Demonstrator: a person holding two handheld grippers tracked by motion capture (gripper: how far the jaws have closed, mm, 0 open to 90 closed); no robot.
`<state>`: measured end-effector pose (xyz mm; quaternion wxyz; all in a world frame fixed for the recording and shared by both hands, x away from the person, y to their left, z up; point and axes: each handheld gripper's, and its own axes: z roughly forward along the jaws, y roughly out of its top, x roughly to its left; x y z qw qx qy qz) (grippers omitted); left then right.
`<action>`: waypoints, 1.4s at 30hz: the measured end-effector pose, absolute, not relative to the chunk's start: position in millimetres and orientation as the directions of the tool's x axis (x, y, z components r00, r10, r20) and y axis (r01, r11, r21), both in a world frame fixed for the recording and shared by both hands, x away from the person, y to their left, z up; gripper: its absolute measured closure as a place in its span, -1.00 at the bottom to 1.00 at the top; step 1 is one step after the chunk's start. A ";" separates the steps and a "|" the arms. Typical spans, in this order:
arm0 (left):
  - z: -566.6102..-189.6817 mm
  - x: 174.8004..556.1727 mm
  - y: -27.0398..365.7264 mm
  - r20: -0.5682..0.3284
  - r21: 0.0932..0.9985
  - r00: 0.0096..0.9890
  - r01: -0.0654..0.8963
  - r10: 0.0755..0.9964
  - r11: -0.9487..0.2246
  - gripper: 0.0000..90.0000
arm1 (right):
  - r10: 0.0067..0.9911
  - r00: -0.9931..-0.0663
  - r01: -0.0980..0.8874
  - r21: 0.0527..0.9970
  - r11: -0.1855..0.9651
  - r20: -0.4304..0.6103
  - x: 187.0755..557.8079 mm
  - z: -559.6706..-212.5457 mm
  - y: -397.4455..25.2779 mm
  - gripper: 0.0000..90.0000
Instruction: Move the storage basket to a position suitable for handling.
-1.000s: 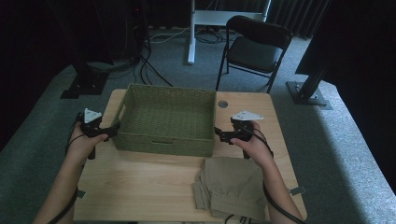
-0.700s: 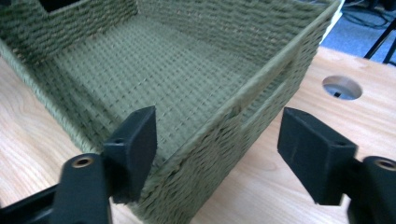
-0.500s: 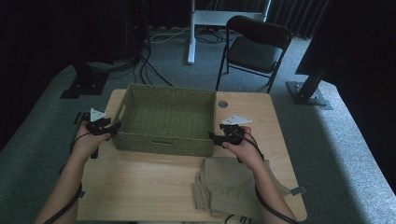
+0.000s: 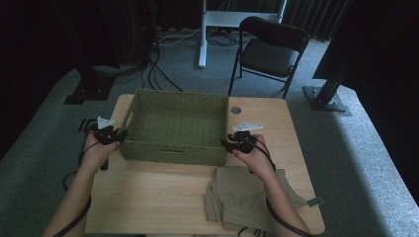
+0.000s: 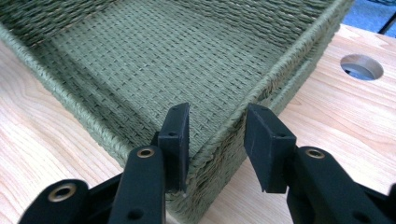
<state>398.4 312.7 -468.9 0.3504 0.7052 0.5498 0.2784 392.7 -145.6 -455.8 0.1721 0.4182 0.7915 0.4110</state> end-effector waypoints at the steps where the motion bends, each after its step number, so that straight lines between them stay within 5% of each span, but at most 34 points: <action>1: -469.1 396.9 312.4 0.006 0.800 0.244 0.580 0.970 -0.151 0.77 | 0.810 -0.583 0.521 0.794 0.313 0.064 392.9 -455.8 -146.2 0.39; 42: -473.5 379.7 278.2 -0.030 0.814 0.249 0.569 0.968 -0.121 0.71 | 0.877 -0.473 0.563 0.794 0.230 0.082 390.5 -456.3 -173.9 0.60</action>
